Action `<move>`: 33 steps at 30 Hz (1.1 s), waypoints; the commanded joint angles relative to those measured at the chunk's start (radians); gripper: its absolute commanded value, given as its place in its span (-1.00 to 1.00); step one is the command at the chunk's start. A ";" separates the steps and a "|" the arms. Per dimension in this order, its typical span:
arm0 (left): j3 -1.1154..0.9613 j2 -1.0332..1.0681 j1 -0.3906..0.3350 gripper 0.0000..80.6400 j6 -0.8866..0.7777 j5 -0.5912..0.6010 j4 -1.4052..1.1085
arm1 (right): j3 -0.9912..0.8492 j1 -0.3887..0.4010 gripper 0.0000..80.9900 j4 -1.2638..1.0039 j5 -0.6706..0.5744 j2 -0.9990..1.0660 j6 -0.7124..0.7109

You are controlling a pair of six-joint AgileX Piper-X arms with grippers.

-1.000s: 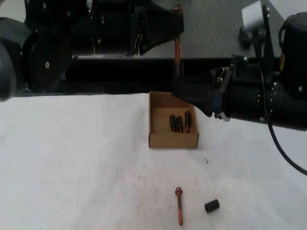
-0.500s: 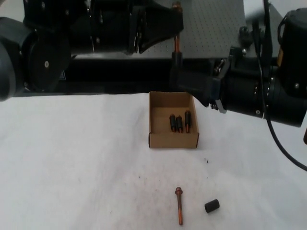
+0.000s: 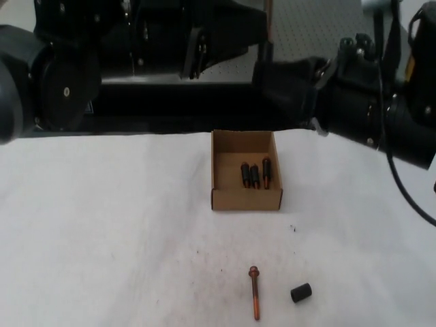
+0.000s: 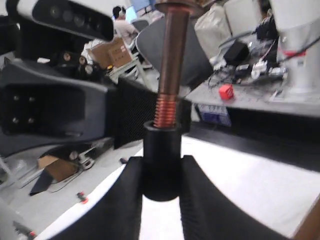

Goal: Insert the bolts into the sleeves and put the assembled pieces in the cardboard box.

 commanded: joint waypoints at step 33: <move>-0.007 -0.011 -0.003 0.09 0.182 -0.403 0.158 | -0.714 -0.096 -0.87 0.607 0.303 0.864 -0.240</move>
